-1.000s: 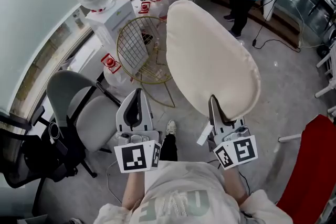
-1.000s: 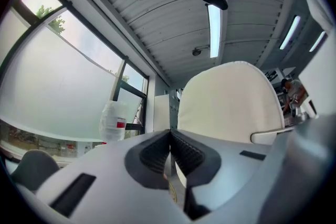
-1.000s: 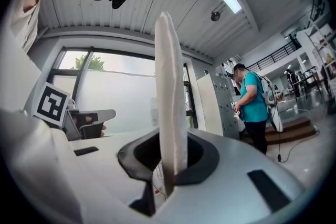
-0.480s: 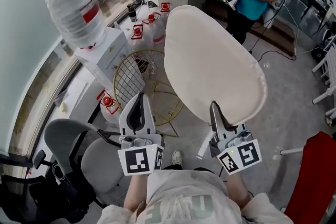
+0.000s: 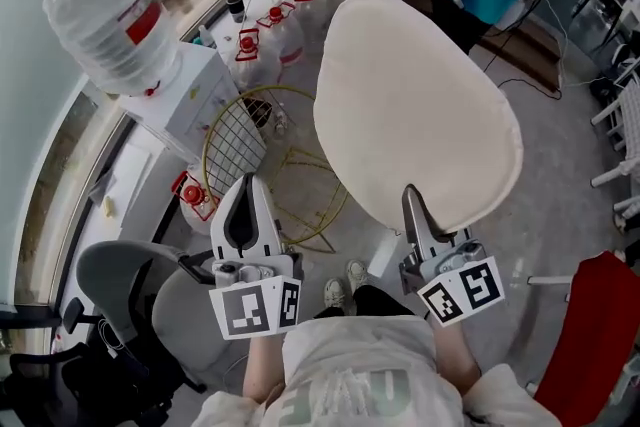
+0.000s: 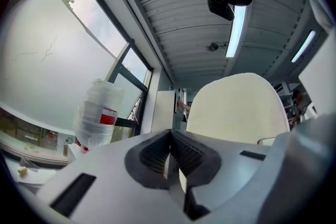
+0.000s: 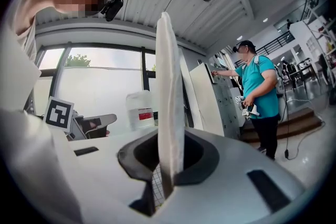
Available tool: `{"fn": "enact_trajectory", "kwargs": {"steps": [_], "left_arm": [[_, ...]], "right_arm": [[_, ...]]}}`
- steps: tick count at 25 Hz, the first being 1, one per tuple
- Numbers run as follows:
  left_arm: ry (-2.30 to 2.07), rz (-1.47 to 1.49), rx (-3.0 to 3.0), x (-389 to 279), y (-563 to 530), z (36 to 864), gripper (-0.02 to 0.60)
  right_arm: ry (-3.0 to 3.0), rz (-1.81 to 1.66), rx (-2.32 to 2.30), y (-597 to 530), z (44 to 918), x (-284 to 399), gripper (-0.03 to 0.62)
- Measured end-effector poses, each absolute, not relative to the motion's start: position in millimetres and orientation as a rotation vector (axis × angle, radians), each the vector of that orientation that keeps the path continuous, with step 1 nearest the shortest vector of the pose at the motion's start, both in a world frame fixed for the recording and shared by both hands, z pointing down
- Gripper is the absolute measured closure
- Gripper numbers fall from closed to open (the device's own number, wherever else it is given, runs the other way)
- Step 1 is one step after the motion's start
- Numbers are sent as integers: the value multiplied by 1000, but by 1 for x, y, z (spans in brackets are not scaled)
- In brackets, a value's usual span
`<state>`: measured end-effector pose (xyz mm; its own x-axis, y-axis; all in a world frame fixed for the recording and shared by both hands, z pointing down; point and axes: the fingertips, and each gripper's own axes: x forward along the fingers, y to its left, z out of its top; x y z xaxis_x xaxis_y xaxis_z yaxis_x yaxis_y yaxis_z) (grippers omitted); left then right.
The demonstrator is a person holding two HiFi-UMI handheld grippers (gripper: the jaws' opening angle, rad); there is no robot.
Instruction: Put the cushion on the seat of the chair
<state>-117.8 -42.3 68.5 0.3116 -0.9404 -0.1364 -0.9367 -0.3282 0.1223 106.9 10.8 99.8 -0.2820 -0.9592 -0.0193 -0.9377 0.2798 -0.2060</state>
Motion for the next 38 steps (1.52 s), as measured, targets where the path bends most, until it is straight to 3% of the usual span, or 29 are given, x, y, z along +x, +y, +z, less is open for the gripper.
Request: {"fn": "enact_trajectory", "kwargs": {"steps": [25, 38], "left_arm": [[-2066, -289, 2430, -115, -84, 65, 568], [-2063, -121, 2413, -134, -92, 104, 568]], "right_arm": [[2583, -239, -1602, -77, 116, 102, 551], [2603, -372, -1532, -103, 149, 75, 551]]}}
